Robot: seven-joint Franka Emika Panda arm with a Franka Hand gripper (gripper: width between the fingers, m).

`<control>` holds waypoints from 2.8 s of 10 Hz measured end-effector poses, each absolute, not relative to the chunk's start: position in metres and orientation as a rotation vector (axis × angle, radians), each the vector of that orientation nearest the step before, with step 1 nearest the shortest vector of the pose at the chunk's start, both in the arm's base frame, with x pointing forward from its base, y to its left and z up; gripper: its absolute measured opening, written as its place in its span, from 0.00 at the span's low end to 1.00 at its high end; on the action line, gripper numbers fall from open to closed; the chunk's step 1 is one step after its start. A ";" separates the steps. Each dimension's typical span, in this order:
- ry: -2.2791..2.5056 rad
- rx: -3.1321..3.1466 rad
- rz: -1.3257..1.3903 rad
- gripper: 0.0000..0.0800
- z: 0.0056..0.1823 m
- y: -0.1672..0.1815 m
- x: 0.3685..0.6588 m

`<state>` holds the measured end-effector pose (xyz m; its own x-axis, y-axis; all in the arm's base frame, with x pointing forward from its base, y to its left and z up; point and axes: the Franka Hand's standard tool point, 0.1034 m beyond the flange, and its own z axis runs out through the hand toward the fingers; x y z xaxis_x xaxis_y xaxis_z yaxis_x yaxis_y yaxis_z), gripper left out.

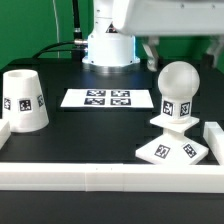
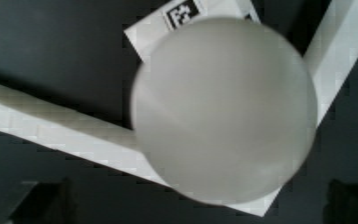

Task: Assemble lamp

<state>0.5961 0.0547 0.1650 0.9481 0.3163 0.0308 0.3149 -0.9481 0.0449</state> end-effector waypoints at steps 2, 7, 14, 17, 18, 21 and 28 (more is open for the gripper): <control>0.500 3.061 0.051 0.87 0.170 0.049 0.588; 0.501 3.074 0.038 0.87 0.160 0.028 0.573; 0.385 3.156 -0.050 0.87 0.138 -0.049 0.514; 0.346 3.185 -0.084 0.87 0.131 -0.098 0.478; 0.355 3.185 -0.097 0.87 0.126 -0.118 0.468; 0.352 3.183 -0.100 0.87 0.122 -0.122 0.467; 0.373 3.207 -0.149 0.87 0.104 -0.164 0.437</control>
Offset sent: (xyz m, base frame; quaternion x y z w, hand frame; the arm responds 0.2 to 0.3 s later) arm 0.0000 0.0000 0.0000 0.0000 0.0000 0.0000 1.0000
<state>0.4369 -0.1640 0.1037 0.9692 0.2328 -0.0806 0.2244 -0.9693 -0.1007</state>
